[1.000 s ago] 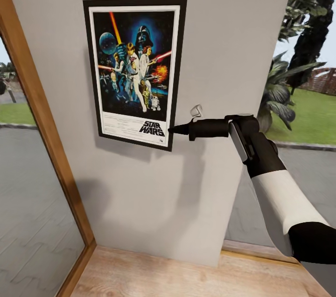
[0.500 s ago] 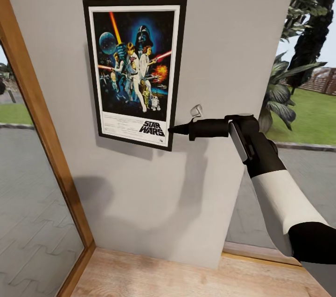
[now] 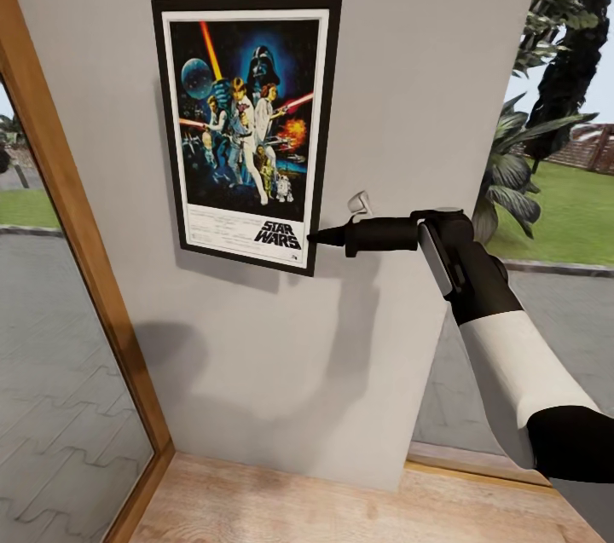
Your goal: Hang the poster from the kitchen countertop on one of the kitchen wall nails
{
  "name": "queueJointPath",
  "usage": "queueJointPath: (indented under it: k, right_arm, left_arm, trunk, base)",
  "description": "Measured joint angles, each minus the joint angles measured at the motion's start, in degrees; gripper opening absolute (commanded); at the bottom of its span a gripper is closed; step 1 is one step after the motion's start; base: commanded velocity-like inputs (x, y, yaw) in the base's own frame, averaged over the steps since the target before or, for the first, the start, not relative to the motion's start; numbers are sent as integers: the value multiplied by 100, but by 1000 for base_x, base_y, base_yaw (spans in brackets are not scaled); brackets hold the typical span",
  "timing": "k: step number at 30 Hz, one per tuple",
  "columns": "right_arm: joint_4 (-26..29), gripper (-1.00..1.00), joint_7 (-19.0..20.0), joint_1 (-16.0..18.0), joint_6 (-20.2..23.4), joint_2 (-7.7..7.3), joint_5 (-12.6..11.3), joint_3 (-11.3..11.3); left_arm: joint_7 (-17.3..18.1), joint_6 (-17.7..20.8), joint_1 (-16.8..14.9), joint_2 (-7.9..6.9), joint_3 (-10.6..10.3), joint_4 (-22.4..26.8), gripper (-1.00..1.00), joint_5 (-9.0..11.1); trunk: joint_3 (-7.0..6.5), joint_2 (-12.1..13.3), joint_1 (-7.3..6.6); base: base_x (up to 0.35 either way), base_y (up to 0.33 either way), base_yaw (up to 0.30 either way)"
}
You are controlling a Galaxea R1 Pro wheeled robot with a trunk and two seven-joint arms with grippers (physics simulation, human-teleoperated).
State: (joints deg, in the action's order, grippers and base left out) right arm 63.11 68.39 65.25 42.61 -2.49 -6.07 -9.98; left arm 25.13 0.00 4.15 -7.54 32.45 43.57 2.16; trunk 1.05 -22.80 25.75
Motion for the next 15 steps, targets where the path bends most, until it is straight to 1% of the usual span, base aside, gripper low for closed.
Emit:
queueJointPath:
  k: [9, 15]
  right_arm:
    - [0, -100, 0, 0, 9, -1, 0, 0]
    - [0, -100, 0, 0, 9, -2, 0, 0]
  left_arm:
    - [0, 0, 0, -2, 0, 0, 100, 0]
    - [0, 0, 0, -1, 0, 0, 100, 0]
  trunk:
    - [0, 0, 0]
    - [0, 0, -2]
  base:
    - [10, 0, 0]
    - [132, 0, 0]
